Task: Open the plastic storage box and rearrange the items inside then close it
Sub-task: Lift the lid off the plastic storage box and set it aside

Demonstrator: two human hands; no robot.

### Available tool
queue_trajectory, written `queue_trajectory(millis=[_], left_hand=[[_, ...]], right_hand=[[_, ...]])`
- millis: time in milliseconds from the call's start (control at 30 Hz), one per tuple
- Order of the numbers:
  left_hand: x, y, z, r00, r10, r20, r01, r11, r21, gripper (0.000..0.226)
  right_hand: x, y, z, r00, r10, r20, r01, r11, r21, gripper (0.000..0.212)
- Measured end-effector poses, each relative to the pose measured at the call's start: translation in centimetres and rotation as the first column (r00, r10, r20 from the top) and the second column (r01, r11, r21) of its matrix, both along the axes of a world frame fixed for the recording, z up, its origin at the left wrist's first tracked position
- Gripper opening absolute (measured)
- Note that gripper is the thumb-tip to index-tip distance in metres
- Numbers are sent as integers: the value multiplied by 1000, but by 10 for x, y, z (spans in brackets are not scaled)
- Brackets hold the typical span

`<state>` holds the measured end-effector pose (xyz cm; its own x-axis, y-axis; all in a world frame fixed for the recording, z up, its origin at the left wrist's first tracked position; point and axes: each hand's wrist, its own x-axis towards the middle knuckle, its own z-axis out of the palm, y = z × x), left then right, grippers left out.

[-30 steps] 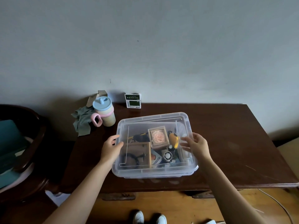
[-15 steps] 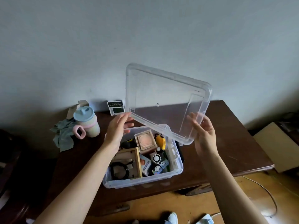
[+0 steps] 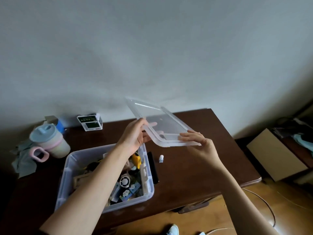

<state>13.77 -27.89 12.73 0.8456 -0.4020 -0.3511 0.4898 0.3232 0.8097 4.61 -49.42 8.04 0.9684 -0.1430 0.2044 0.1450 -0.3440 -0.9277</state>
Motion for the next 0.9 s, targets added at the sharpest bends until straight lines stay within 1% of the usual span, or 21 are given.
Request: queue_trajectory(millis=[33, 67, 100, 133, 167, 200, 233, 267, 300, 367, 467, 500, 567, 667, 800, 900], left_hand=[[1, -12, -5, 1000, -13, 13, 13, 1000, 16, 32], [2, -24, -12, 999, -29, 24, 28, 999, 34, 44], [2, -34, -19, 998, -51, 32, 49, 997, 54, 52], [3, -46, -28, 997, -72, 32, 69, 995, 66, 55], [3, -58, -35, 996, -86, 23, 84, 994, 71, 56], [3, -70, -44, 995, -97, 5, 96, 993, 75, 57], [2, -81, -53, 994, -108, -20, 109, 991, 78, 58], [1, -90, -62, 992, -121, -43, 124, 989, 85, 59], [-1, -99, -71, 988, -138, -65, 144, 985, 93, 60], [-6, -116, -91, 980, -166, -113, 177, 980, 92, 62], [-14, -131, -118, 965, -157, -211, 176, 982, 71, 62], [-16, -135, -127, 962, -134, -236, 162, 982, 101, 61], [-24, -144, -144, 965, -79, -249, 138, 964, 229, 54], [-33, -156, -166, 971, -38, -238, 139, 895, 423, 42], [-38, -170, -187, 965, -32, -260, 169, 835, 524, 41], [-38, -176, -198, 961, -30, -276, 189, 799, 571, 40]], right_hand=[[-1, -18, -7, 998, -43, -35, 44, 999, 30, 40], [-1, -36, -15, 988, -143, -67, 148, 986, 79, 43], [1, -52, -25, 957, -268, -108, 279, 955, 101, 44], [3, -71, -37, 913, -374, -163, 391, 917, 81, 44], [4, -87, -49, 869, -432, -242, 454, 890, 42, 42], [4, -102, -62, 830, -443, -339, 478, 878, 23, 40], [3, -114, -75, 792, -424, -439, 489, 871, 40, 39], [1, -122, -87, 760, -392, -518, 495, 866, 71, 39], [-2, -130, -97, 737, -378, -560, 499, 863, 75, 38], [-11, -146, -115, 707, -405, -579, 506, 863, 14, 34], [-24, -166, -136, 652, -435, -621, 563, 827, 12, 35], [-29, -173, -141, 637, -449, -627, 582, 813, 8, 36], [-36, -182, -149, 614, -475, -631, 607, 795, -8, 37], [-45, -189, -159, 582, -497, -643, 637, 771, -19, 36], [-50, -193, -171, 532, -526, -664, 656, 752, -70, 34], [-52, -195, -179, 500, -541, -676, 629, 764, -146, 32]])
